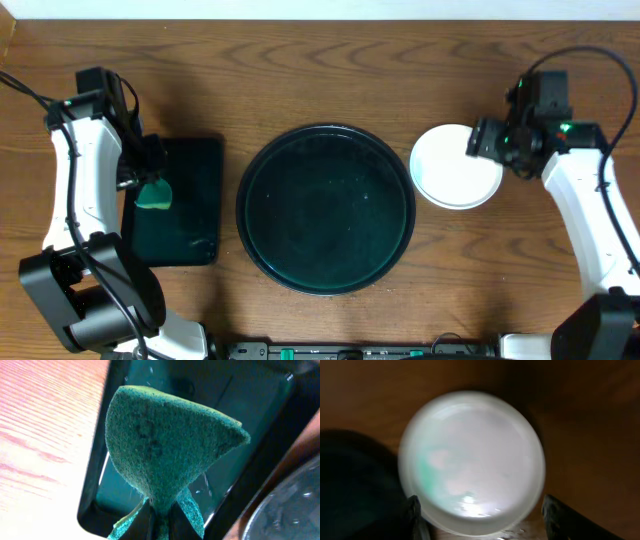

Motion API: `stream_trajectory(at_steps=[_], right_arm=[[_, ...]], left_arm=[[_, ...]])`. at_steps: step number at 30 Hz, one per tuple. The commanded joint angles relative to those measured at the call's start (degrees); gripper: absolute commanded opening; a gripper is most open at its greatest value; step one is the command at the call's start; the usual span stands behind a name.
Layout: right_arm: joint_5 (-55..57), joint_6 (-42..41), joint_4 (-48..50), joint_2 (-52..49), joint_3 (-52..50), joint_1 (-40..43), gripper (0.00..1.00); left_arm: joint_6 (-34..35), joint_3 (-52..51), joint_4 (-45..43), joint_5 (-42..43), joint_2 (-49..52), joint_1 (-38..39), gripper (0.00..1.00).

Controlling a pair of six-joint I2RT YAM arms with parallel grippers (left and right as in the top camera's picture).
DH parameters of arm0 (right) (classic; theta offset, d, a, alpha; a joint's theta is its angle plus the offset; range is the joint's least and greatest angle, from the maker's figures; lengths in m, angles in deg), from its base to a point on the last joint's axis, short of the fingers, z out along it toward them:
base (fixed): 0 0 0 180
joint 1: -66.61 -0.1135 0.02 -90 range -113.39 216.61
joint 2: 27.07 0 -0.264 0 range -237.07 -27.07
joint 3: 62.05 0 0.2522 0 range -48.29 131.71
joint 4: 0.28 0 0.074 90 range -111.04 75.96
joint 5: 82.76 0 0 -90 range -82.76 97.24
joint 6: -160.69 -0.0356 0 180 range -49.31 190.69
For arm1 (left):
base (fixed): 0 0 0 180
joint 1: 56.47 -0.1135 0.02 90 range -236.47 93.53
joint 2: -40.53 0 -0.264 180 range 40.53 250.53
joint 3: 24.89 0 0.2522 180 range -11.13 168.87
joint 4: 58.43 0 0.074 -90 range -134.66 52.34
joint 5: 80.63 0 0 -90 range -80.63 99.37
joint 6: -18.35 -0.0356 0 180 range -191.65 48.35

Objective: Clean dirty plates on tray and stack at the side

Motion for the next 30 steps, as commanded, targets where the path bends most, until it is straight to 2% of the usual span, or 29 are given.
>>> stream_trajectory(at_steps=[1, 2, 3, 5, 8, 17, 23, 27, 30], right_arm=[[-6.2, 4.4, -1.8, 0.6, 5.0, -2.2, 0.77], [-6.2, 4.4, -2.1, 0.6, 5.5, -3.0, 0.78], [-6.2, 4.4, -2.1, 0.6, 5.8, -3.7, 0.78], [-6.2, 4.4, -1.9, 0.6, 5.9, -5.3, 0.79], [-6.2, 4.6, -1.6, 0.6, 5.9, -7.1, 0.80], [-6.2, 8.0, 0.4, 0.6, 8.5, -10.0, 0.89], [-6.2, 8.0, -3.2, 0.7, 14.5, -10.0, 0.93], [-5.9, 8.0, -7.5, 1.8, 18.9, -10.0, 0.99], [-5.9, 8.0, -7.4, 3.8, 20.6, -10.0, 0.99]], left_arm=[[-2.9, -4.7, -3.0, -0.5, 0.0, 0.0, 0.13], [-2.8, -5.9, -4.3, -0.5, 0.0, 0.0, 0.17], [-2.7, -6.7, -5.1, -0.4, 0.0, 0.0, 0.31], [-1.5, -7.1, -5.4, -0.1, 0.0, 0.0, 0.53], [1.0, -6.7, -4.7, -0.1, -0.2, 0.0, 0.70], [1.6, -4.0, 0.0, 10.0, -8.1, 0.2, 0.71], [1.6, -4.0, 0.1, 10.2, -17.5, 0.1, 0.71], [1.6, -4.0, 0.1, 10.2, -20.7, 0.1, 0.71], [1.6, -4.0, 0.1, 10.2, -21.4, 0.1, 0.72]])
